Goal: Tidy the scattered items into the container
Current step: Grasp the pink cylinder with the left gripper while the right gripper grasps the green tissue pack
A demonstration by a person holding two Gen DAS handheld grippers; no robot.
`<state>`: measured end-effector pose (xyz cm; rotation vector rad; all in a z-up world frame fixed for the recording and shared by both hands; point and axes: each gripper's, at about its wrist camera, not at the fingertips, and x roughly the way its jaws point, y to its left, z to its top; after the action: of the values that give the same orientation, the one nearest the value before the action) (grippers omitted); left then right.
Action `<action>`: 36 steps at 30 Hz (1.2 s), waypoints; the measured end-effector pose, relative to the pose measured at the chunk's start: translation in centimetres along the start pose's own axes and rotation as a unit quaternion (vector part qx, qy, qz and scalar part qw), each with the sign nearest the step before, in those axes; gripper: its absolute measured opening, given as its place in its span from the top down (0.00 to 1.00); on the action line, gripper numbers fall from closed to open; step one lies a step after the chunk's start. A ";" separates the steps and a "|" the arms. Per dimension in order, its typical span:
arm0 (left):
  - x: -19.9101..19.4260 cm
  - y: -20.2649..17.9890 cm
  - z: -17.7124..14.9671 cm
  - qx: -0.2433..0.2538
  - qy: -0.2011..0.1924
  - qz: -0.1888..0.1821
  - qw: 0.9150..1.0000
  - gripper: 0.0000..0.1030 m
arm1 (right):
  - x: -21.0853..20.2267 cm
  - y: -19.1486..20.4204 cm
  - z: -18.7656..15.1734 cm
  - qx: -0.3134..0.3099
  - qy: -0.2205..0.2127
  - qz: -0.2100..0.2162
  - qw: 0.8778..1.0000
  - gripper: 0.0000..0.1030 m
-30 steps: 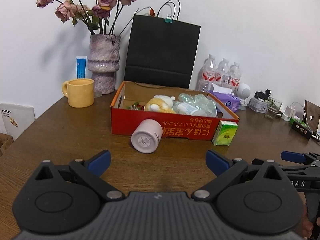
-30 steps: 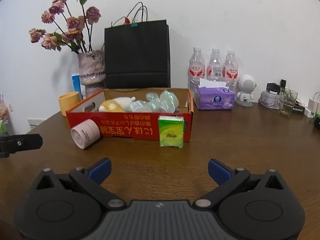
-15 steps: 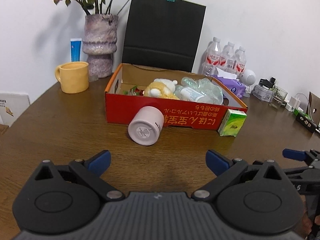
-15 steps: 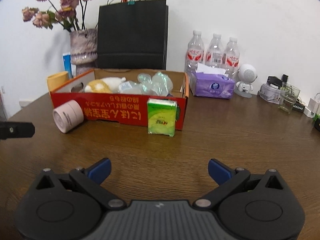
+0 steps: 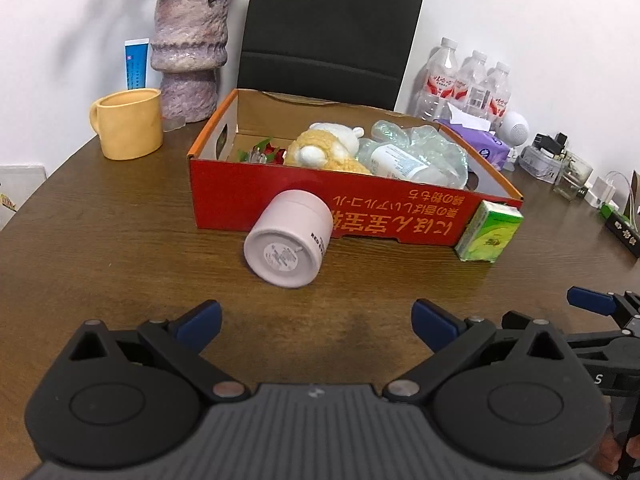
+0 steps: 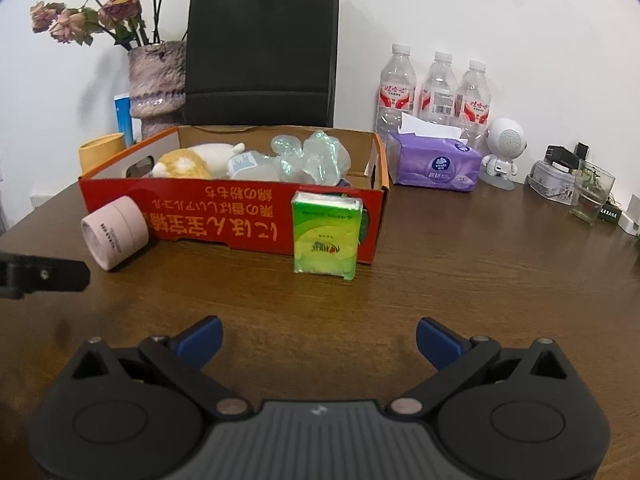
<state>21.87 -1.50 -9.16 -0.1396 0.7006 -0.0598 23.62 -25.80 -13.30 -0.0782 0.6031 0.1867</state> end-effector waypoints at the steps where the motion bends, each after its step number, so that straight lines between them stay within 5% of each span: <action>1: 0.3 -0.1 0.2 0.002 0.002 0.001 1.000 0.00 | 0.2 0.0 0.1 0.001 -0.002 -0.001 1.000 0.00; 18: 4.8 0.0 1.9 -0.021 -0.013 0.047 0.999 0.00 | 4.0 1.4 2.2 0.041 -0.026 -0.016 0.999 0.00; 24: 5.9 0.3 1.9 -0.019 -0.018 0.057 0.998 0.18 | 5.8 2.0 3.5 0.067 -0.042 -0.030 0.996 0.03; 36: 7.6 0.3 2.4 -0.023 -0.019 0.066 0.997 0.37 | 6.9 2.4 4.3 0.092 -0.056 -0.040 0.993 0.15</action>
<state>29.17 -1.72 -12.23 -0.1374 0.6716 0.0862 31.15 -21.85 -13.76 0.0860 0.5011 0.0574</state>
